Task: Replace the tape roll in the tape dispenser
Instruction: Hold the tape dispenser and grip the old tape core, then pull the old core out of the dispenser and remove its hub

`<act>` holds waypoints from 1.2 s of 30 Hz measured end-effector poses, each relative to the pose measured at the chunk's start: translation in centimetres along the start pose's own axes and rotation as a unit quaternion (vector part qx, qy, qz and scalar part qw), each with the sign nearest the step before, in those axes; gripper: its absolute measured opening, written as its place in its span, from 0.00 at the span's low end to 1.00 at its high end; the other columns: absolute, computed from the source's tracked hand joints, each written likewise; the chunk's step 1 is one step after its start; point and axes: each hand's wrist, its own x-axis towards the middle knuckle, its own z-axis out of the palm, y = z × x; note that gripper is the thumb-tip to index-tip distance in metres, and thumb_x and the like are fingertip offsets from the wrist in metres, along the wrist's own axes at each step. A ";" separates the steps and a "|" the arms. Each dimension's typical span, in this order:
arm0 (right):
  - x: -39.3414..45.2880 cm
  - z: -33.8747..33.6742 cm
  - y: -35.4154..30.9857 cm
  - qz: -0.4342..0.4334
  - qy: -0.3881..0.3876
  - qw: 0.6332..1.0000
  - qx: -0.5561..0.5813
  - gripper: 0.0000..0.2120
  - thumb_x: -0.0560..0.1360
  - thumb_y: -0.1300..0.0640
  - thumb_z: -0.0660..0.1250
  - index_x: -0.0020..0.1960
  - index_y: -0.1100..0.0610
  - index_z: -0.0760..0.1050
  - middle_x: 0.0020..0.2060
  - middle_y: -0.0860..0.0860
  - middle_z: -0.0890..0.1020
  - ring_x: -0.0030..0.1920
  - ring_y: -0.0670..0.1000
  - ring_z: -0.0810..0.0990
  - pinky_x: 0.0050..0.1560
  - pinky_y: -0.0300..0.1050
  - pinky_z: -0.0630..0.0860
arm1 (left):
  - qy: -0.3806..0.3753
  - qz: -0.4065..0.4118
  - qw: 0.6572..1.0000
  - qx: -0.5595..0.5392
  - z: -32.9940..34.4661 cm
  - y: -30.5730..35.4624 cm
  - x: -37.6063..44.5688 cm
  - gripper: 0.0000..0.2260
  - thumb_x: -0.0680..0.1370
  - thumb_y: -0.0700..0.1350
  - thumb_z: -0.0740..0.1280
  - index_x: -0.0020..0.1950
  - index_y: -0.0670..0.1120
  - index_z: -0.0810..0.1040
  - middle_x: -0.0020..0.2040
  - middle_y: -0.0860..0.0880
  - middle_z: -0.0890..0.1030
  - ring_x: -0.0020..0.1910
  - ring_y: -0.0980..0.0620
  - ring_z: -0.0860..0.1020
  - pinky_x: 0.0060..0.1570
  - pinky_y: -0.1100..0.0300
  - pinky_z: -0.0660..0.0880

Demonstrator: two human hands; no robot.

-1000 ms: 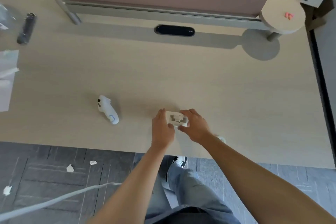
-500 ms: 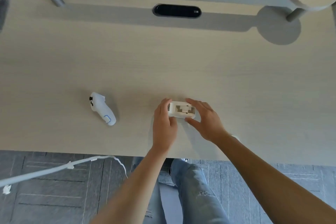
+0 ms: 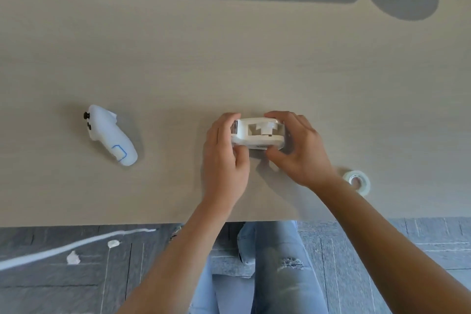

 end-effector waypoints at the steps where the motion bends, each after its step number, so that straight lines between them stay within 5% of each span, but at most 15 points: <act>1: -0.3 0.2 0.0 0.001 0.008 1.000 0.007 0.28 0.67 0.57 0.71 0.68 0.52 0.76 0.56 0.44 0.82 0.58 0.50 0.78 0.54 0.45 0.78 | 0.001 0.002 1.000 -0.002 0.1 -0.3 -0.3 0.26 0.75 0.33 0.62 0.73 0.48 0.72 0.66 0.50 0.77 0.65 0.48 0.77 0.61 0.49 0.78; 6: -2.3 1.3 0.3 -0.008 0.038 0.999 -0.001 0.30 0.68 0.57 0.72 0.69 0.47 0.75 0.49 0.35 0.77 0.52 0.48 0.78 0.48 0.39 0.77 | 0.004 0.036 0.999 -0.019 0.1 -2.0 -1.9 0.25 0.76 0.36 0.61 0.73 0.51 0.72 0.65 0.52 0.77 0.62 0.53 0.75 0.60 0.61 0.74; 10: -5.2 2.5 0.7 -0.031 0.065 0.997 -0.015 0.33 0.69 0.52 0.69 0.74 0.41 0.71 0.47 0.36 0.76 0.46 0.45 0.78 0.47 0.38 0.75 | 0.017 0.120 0.993 0.006 0.1 -3.4 -4.2 0.24 0.78 0.40 0.63 0.74 0.47 0.71 0.67 0.48 0.78 0.65 0.48 0.75 0.59 0.69 0.64; 15: -8.7 3.3 1.0 -0.068 0.065 0.995 0.010 0.36 0.71 0.52 0.67 0.78 0.40 0.66 0.47 0.41 0.80 0.45 0.44 0.79 0.50 0.39 0.75 | 0.054 0.208 0.975 0.062 0.2 -5.0 -7.7 0.28 0.78 0.44 0.65 0.78 0.44 0.69 0.73 0.42 0.75 0.71 0.42 0.73 0.65 0.62 0.65; 19: -9.3 2.1 -0.2 -0.094 0.125 0.981 0.113 0.23 0.76 0.56 0.71 0.71 0.46 0.77 0.62 0.46 0.83 0.62 0.42 0.81 0.65 0.45 0.77 | 0.046 0.227 0.968 0.100 0.0 -4.5 -8.7 0.29 0.78 0.46 0.69 0.79 0.49 0.68 0.82 0.44 0.66 0.78 0.44 0.66 0.68 0.58 0.66; 21: -8.5 1.1 -1.0 -0.107 0.146 0.981 0.068 0.13 0.77 0.54 0.73 0.62 0.47 0.83 0.56 0.45 0.84 0.56 0.45 0.83 0.61 0.48 0.79 | 0.039 0.214 0.970 0.110 -0.2 -3.9 -9.0 0.30 0.78 0.52 0.69 0.80 0.53 0.67 0.84 0.49 0.61 0.79 0.48 0.64 0.65 0.53 0.72; 25: -6.9 -0.6 -2.8 -0.098 0.079 0.991 -0.049 0.06 0.76 0.51 0.75 0.52 0.47 0.88 0.48 0.42 0.85 0.45 0.40 0.81 0.47 0.33 0.73 | 0.036 0.187 0.971 0.147 -0.3 -3.7 -9.0 0.32 0.79 0.62 0.66 0.80 0.54 0.64 0.85 0.53 0.56 0.78 0.49 0.64 0.64 0.50 0.74; 29: -6.4 -2.1 -3.9 -0.125 0.026 0.983 -0.135 0.05 0.76 0.50 0.76 0.50 0.50 0.88 0.46 0.44 0.86 0.44 0.43 0.83 0.48 0.38 0.79 | 0.041 0.187 0.967 0.168 -0.2 -3.5 -8.7 0.31 0.80 0.62 0.65 0.80 0.54 0.64 0.84 0.53 0.57 0.77 0.48 0.65 0.62 0.51 0.75; 36: -6.7 -1.3 -2.9 -0.140 0.073 0.980 -0.117 0.05 0.79 0.53 0.73 0.51 0.53 0.86 0.46 0.43 0.86 0.46 0.44 0.84 0.50 0.42 0.81 | 0.040 0.176 0.969 0.170 -0.2 -3.4 -8.4 0.27 0.80 0.61 0.66 0.77 0.54 0.68 0.84 0.54 0.57 0.76 0.49 0.66 0.61 0.52 0.74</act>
